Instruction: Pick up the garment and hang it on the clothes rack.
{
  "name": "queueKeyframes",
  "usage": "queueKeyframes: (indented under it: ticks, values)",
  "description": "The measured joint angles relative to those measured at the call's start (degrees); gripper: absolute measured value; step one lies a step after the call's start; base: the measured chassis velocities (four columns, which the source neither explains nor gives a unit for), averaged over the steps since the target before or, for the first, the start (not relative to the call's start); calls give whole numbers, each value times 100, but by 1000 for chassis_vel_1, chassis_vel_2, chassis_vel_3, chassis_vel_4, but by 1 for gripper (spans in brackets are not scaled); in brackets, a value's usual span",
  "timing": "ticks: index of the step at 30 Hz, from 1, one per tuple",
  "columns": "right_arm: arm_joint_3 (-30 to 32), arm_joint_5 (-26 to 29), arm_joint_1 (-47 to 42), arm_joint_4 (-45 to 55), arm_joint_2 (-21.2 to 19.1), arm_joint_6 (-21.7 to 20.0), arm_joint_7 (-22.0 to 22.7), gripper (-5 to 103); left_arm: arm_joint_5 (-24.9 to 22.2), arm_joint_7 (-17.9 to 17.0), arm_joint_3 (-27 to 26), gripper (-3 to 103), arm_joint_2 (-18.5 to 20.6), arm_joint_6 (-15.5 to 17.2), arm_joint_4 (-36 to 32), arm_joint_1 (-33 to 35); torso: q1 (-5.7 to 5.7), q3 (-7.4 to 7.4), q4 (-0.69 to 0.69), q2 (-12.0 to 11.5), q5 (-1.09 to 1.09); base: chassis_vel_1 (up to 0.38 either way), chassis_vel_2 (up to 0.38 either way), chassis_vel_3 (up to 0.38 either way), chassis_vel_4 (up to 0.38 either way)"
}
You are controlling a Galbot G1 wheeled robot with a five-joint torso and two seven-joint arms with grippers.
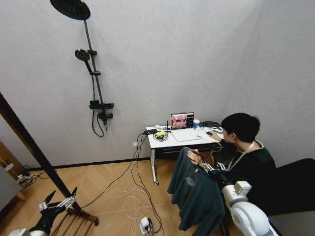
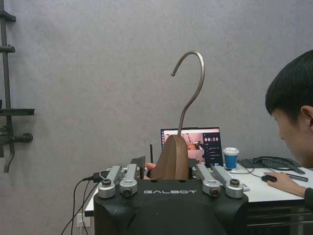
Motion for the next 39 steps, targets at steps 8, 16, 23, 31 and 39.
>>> queueKeyframes:
  ticks: [8,16,23,31,39]
  values:
    - [-40,72,23,-2,-17,29,-40,15,0,0,0,100,0,0,0,0,0,0,0,0,0,0,0,0,0]
    - [-32,89,-19,122,-21,15,-28,10,0,0,0,100,0,0,0,0,0,0,0,0,0,0,0,0,0]
    - [0,121,-153,408,1,10,-29,10,0,0,0,100,0,0,0,0,0,0,0,0,0,0,0,0,0]
    - [-136,135,-327,988,98,-44,-50,10,0,0,0,100,0,0,0,0,0,0,-1,1,-1,0,0,0,0]
    - [-581,160,134,1140,117,-273,40,10,0,1,0,100,0,0,0,0,0,-1,0,1,-1,0,0,0,0]
